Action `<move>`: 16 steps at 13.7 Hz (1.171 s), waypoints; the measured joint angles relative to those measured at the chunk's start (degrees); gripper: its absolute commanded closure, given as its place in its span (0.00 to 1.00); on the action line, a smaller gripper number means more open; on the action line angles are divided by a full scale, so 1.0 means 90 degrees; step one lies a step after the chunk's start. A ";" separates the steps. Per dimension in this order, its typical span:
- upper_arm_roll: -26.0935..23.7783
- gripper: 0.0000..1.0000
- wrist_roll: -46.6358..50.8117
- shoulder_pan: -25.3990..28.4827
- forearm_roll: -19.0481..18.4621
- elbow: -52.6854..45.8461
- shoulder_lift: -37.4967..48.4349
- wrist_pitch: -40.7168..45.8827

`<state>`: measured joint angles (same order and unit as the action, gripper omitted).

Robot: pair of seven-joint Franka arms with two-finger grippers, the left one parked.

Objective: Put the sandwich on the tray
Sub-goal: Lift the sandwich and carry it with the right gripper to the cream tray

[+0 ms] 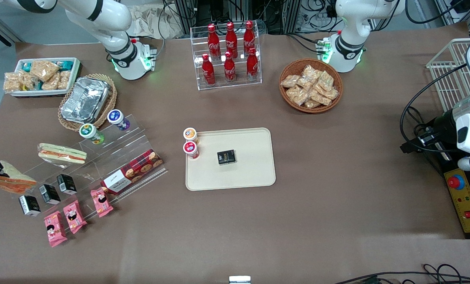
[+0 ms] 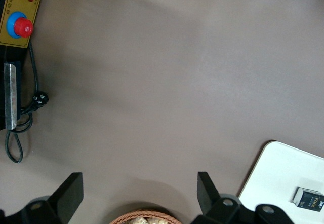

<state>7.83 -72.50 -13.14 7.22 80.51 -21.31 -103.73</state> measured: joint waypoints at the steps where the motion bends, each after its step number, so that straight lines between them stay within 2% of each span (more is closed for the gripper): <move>1: -0.0023 1.00 -0.0001 0.0147 0.0002 -0.0079 0.0098 0.0039; 4: -0.0143 1.00 0.0057 0.0723 0.0028 -0.0181 0.0506 0.0309; 6: -0.0305 1.00 0.0489 0.1122 0.0045 -0.0181 0.0749 0.0648; 11: -0.0715 1.00 0.2453 0.2273 0.0048 -0.0152 0.0834 0.0955; 16: -0.0768 1.00 0.4370 0.3792 0.0045 -0.0081 0.0604 0.0783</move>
<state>0.91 -33.17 20.99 7.62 79.79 -15.87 -96.68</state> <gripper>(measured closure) 0.815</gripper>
